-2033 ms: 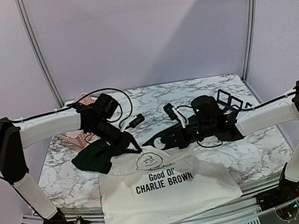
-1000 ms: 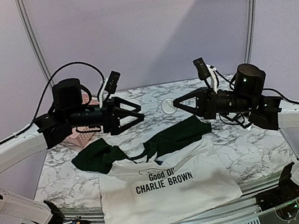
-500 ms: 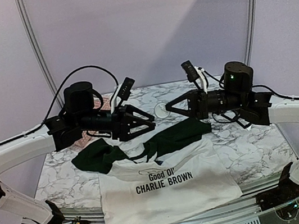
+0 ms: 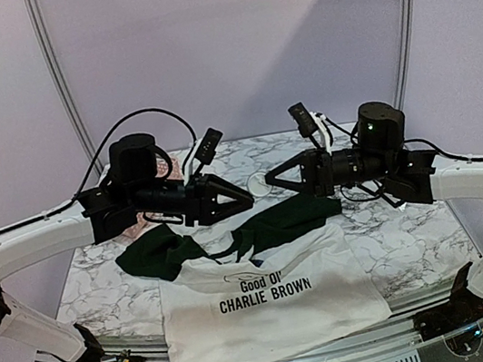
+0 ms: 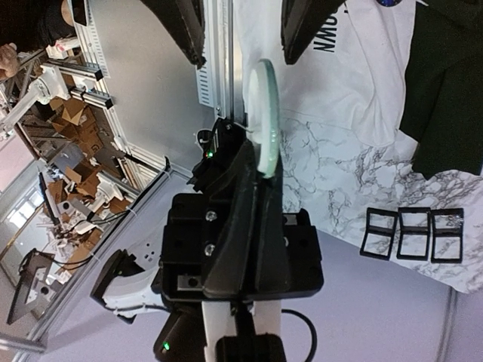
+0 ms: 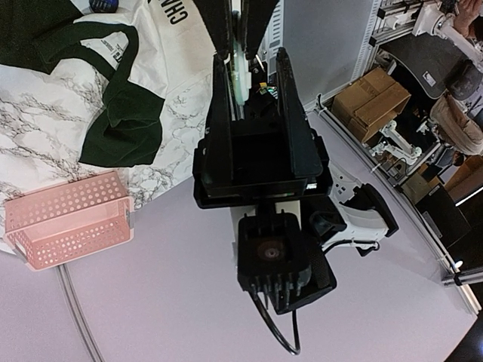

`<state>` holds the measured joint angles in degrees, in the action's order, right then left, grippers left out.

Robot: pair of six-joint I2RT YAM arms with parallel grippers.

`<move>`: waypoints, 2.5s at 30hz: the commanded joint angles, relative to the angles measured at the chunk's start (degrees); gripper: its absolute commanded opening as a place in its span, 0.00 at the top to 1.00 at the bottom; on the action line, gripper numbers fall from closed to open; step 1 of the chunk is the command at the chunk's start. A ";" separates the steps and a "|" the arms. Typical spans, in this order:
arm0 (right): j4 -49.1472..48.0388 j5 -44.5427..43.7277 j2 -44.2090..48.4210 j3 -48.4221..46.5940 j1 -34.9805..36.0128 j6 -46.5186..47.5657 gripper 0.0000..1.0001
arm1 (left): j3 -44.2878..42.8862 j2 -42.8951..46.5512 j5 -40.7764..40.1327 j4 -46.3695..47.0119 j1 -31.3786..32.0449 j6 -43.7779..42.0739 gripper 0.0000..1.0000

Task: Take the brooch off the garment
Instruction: Pass from the right arm to the left, then close the brooch securely.

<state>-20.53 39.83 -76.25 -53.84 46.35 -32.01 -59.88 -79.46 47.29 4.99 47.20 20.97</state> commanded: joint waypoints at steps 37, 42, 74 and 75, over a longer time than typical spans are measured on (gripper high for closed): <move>2.71 2.54 -2.26 -2.30 1.76 2.40 0.73 | -1.17 -0.20 -0.23 -1.39 0.52 -0.67 1.00; 2.70 2.19 -0.81 -1.50 1.78 2.96 0.56 | -0.85 0.20 -0.35 -0.62 0.44 -0.34 1.00; 5.20 -1.85 -3.77 -3.02 4.35 5.03 0.72 | -0.86 0.50 -0.68 -0.78 -0.09 0.03 1.00; 5.49 -2.14 -3.89 -3.02 4.47 5.07 0.73 | -0.86 0.55 -0.63 -0.78 -0.09 -0.03 1.00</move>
<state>-15.46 39.07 -78.96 -55.77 50.22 -26.87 -60.27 -79.77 46.92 3.81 47.18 21.12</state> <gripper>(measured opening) 0.284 0.067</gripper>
